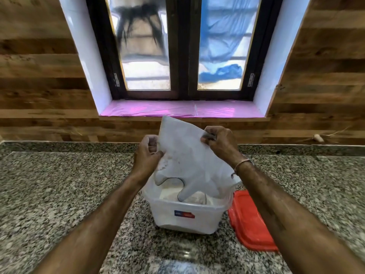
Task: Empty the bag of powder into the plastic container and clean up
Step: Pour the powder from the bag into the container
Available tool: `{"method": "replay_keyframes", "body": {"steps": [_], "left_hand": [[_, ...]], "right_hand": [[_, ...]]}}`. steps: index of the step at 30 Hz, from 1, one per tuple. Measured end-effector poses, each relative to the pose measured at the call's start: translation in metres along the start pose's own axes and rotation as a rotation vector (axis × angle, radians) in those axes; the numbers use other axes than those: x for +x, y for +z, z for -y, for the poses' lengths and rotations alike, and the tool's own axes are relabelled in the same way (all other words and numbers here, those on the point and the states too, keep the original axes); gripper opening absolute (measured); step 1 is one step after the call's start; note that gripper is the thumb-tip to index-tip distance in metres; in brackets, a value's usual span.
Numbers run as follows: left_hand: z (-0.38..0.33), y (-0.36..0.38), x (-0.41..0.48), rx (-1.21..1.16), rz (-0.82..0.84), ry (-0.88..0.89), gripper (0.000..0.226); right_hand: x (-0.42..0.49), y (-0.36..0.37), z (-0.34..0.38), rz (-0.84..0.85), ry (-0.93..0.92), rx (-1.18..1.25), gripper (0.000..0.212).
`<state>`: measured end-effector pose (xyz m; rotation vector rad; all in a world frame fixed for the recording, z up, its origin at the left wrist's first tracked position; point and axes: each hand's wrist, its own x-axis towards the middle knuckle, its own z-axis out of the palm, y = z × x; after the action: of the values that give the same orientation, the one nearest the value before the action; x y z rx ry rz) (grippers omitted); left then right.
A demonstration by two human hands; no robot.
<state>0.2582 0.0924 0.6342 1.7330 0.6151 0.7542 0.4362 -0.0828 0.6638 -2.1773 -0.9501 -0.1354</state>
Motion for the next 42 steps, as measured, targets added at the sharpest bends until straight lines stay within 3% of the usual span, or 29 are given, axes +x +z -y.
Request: {"method": "replay_keyframes", "body": {"steps": [3,7,9,11,13,15,19,22,25,28,31,35,37,39,42], "left_hand": [[-0.001,0.003,-0.002,-0.068,0.132,-0.074,0.045],[0.007,0.001,-0.011,0.052,0.155,-0.087,0.062],[0.008,-0.006,-0.013,-0.035,0.193,-0.102,0.070],[0.005,-0.010,-0.010,-0.241,0.152,-0.164,0.059],[0.001,-0.009,-0.006,-0.261,0.073,-0.163,0.037],[-0.005,-0.007,-0.008,-0.178,0.045,-0.165,0.041],[0.001,-0.010,-0.018,-0.147,0.228,-0.177,0.036],[0.010,-0.012,-0.020,-0.055,0.245,-0.187,0.036],[0.010,-0.013,-0.017,-0.136,0.280,-0.179,0.039],[0.013,-0.016,-0.009,0.116,0.168,-0.074,0.025],[0.021,-0.015,-0.016,0.555,0.165,0.071,0.035],[0.027,-0.011,-0.026,0.805,0.155,0.108,0.023],[0.022,-0.012,-0.020,0.703,0.228,-0.019,0.024],[0.012,-0.017,-0.016,0.302,0.332,-0.184,0.036],[-0.008,-0.016,-0.013,-0.002,0.371,-0.172,0.056]], "right_hand": [[0.001,0.004,0.008,0.051,-0.035,-0.035,0.011],[-0.002,0.011,0.014,0.067,-0.070,-0.085,0.011],[-0.001,0.009,0.011,0.058,-0.055,-0.088,0.013],[0.001,0.009,0.013,0.098,-0.088,-0.109,0.014],[0.000,0.011,0.020,0.133,-0.142,-0.145,0.016],[-0.002,0.012,0.026,0.099,-0.147,-0.144,0.017],[0.003,0.008,0.021,0.076,-0.117,-0.119,0.020],[0.003,0.005,0.019,0.096,-0.093,-0.093,0.019],[0.006,-0.001,0.017,0.091,-0.070,-0.088,0.020],[0.009,-0.005,0.016,0.090,-0.058,-0.094,0.015],[0.013,-0.006,0.013,0.005,-0.036,-0.086,0.008],[0.015,-0.008,0.007,0.009,-0.047,-0.114,0.013],[0.014,-0.006,0.005,-0.004,-0.033,-0.124,0.011],[0.011,-0.005,0.003,-0.051,-0.006,-0.144,0.009],[0.002,-0.001,0.005,-0.069,-0.116,-0.198,0.011]]}}
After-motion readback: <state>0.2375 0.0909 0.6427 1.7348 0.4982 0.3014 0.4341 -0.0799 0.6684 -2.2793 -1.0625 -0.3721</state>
